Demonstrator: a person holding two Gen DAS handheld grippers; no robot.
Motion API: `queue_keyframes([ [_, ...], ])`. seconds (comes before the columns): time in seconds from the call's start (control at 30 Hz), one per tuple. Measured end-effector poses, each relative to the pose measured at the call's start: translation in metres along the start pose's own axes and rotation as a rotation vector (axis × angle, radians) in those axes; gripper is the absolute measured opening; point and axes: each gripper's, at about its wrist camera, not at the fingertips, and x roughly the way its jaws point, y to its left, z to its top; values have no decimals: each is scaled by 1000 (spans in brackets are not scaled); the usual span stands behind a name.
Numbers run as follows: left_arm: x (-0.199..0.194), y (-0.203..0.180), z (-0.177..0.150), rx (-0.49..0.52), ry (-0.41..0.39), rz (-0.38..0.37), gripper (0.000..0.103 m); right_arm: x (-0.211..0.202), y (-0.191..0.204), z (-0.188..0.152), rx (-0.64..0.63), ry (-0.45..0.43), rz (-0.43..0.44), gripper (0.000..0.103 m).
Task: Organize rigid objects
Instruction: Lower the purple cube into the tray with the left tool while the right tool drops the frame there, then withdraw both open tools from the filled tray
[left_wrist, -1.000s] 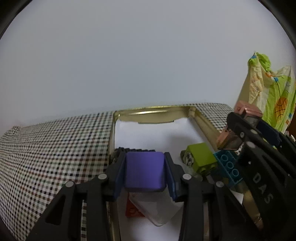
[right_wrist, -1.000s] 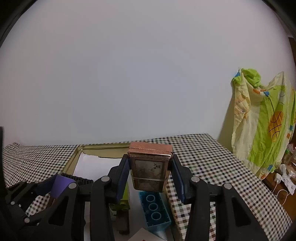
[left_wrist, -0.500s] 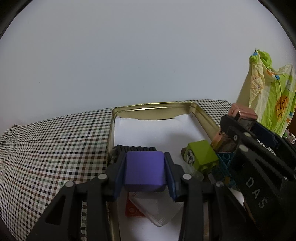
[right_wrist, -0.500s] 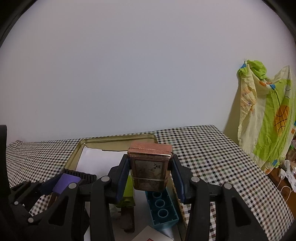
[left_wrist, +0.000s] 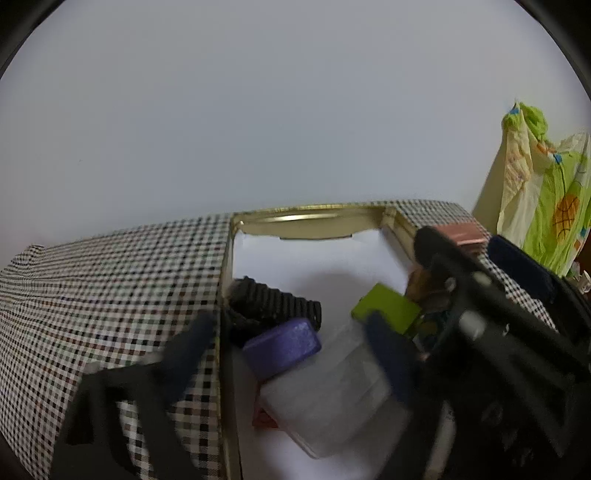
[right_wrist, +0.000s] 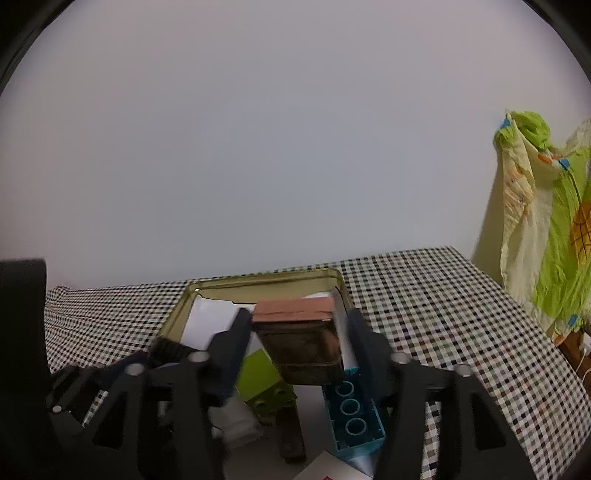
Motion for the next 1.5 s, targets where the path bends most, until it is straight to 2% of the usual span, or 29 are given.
queue_keyframes([
  [0.07, -5, -2, -1, 5, -39, -8, 102, -7, 0, 0, 6, -49, -2, 83],
  [0.2, -9, -3, -2, 17, -64, -10, 102, -9, 0, 1, -1, -83, -40, 87],
  [0.3, -14, 1, -3, -9, -102, -13, 102, -11, -6, 1, 26, -90, -49, 87],
  [0.6, -13, 1, -3, -14, -109, -7, 102, -14, -17, -2, 88, -84, -38, 87],
  [0.73, -20, 4, -5, -25, -141, -7, 102, -15, -20, -2, 89, -101, -55, 87],
  [0.93, -32, 12, -12, -25, -217, 31, 102, -20, -23, -4, 97, -137, -82, 87],
  [1.17, -43, 18, -22, -6, -302, 115, 102, -25, -19, -6, 98, -178, -101, 87],
  [1.5, -49, 28, -33, -14, -339, 138, 102, -36, -13, -15, 75, -252, -151, 87],
])
